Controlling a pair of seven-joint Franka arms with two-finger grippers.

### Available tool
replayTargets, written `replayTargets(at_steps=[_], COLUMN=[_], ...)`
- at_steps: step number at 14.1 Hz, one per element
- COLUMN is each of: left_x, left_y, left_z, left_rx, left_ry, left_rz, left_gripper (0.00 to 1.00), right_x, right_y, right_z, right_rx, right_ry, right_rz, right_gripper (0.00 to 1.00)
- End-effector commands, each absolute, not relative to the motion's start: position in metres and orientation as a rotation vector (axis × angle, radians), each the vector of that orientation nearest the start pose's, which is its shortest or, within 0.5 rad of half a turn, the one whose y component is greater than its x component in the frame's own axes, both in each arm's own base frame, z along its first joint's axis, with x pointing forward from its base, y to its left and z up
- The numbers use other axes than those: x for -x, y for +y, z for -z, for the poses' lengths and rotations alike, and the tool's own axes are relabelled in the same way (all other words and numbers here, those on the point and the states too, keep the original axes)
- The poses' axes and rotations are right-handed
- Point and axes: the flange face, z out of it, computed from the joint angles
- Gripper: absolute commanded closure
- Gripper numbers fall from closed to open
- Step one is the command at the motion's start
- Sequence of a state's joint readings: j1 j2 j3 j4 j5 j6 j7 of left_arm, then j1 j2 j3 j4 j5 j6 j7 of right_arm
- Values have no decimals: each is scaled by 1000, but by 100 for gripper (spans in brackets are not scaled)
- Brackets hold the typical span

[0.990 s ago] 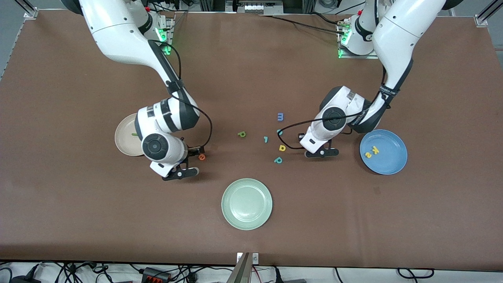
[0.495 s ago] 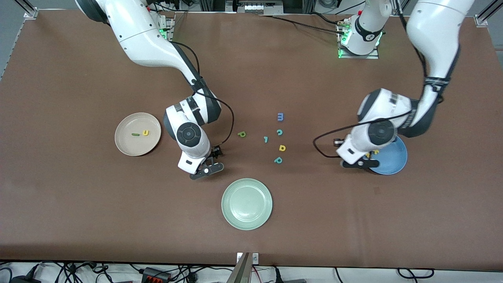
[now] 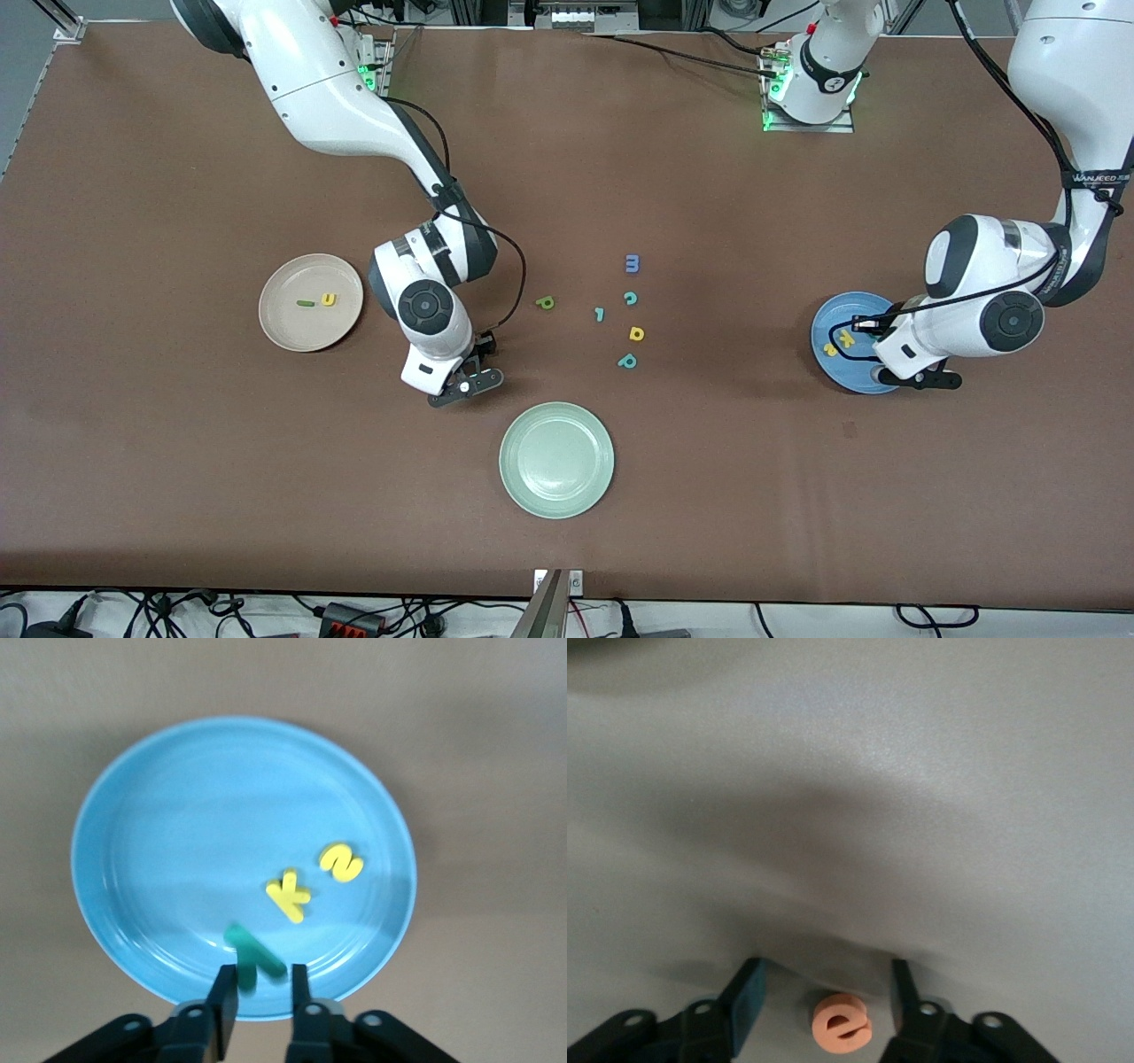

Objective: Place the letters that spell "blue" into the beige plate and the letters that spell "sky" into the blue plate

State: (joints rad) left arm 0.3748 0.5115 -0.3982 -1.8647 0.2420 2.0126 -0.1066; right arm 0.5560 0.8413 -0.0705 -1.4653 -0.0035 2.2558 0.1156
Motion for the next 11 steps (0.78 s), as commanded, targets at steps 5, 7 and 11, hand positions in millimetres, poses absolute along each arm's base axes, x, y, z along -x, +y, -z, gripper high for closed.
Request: replayTargets(at_steps=[5, 7, 11], left_x=[-627, -641, -653], left_y=[-12, -9, -5], left_z=[-316, -360, -450], left_rx=[3031, 3042, 3073], left_ry=[133, 97, 53], left_rz=[-512, -507, -455], left_gripper=[0, 0, 0], right_x=[-616, -614, -619], right_y=[330, 330, 325], right_z=[-174, -173, -174], right_rx=[3183, 3186, 3180], right_ry=[-636, -631, -626], right_rz=[-255, -267, -254], right_gripper=[40, 40, 48])
